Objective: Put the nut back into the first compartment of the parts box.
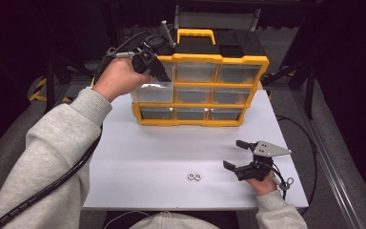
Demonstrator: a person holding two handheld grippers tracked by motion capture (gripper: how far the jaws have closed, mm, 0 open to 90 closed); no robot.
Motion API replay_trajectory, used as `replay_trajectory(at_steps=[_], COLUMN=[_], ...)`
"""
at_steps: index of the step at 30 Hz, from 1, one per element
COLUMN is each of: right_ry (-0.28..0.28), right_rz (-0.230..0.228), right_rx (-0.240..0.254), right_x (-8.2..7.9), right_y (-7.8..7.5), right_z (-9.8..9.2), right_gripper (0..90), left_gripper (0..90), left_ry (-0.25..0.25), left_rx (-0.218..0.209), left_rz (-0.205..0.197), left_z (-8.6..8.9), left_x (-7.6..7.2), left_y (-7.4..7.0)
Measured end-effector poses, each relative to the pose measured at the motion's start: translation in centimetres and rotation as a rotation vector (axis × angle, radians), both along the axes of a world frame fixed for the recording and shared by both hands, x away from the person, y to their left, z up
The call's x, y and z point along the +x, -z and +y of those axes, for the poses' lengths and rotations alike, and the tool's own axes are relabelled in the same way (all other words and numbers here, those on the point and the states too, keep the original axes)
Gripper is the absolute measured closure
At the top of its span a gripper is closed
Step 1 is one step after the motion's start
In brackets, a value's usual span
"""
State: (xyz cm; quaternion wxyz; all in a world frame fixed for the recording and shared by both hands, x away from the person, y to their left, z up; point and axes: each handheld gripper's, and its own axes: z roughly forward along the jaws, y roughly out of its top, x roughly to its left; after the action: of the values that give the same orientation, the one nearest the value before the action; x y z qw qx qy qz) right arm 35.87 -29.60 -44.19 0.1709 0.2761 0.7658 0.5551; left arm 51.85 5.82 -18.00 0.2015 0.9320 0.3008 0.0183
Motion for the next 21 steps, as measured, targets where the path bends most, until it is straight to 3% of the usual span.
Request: replay_trajectory(at_steps=[15, 21], right_ry=[-0.005, -0.004], right_rz=[0.004, 0.007], right_rx=[-0.003, -0.003], right_x=[0.01, 0.02], right_y=[0.02, 0.05], right_z=[0.02, 0.03], right_gripper=[2.5, 2.4], left_gripper=[69.5, 69.2], left_ry=[0.040, 0.046], left_rx=[0.022, 0.000], left_rz=[0.142, 0.122], left_z=[-0.44, -0.20], left_x=[0.97, 0.97], left_y=[0.74, 0.66])
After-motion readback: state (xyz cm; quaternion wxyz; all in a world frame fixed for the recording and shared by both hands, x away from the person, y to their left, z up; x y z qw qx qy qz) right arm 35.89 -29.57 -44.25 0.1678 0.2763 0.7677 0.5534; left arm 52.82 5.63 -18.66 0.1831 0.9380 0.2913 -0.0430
